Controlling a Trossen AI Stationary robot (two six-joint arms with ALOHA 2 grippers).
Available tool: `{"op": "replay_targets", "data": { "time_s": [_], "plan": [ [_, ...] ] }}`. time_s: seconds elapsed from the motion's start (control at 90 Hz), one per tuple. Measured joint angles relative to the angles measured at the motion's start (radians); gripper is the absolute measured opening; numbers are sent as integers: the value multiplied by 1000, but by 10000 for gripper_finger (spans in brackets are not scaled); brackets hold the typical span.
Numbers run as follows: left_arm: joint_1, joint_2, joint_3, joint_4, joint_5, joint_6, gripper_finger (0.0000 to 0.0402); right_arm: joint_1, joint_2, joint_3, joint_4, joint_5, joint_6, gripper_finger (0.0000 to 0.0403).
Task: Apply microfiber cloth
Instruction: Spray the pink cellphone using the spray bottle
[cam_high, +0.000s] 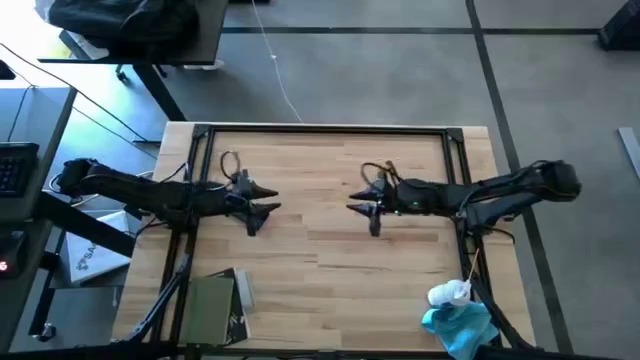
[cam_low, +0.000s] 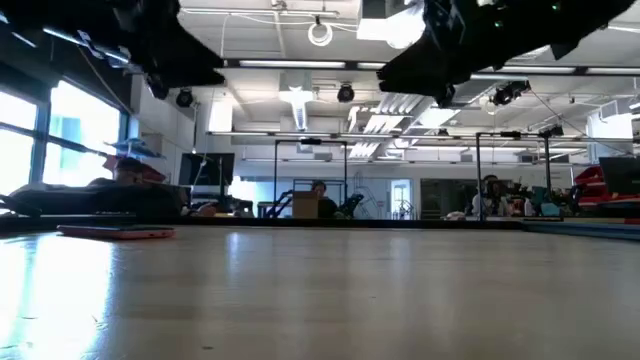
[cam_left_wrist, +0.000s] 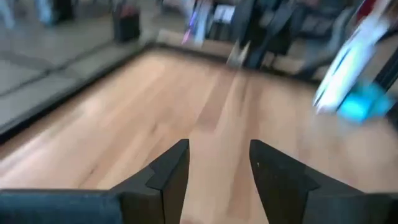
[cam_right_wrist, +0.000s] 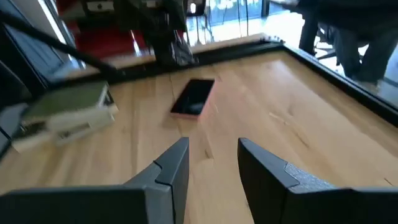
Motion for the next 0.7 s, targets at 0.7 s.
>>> {"op": "replay_targets", "data": {
  "time_s": [0.7],
  "plan": [
    [4,10,25,-556,42,-287,147,-27,168,108,-105,9,-20,106]
  ]
}}
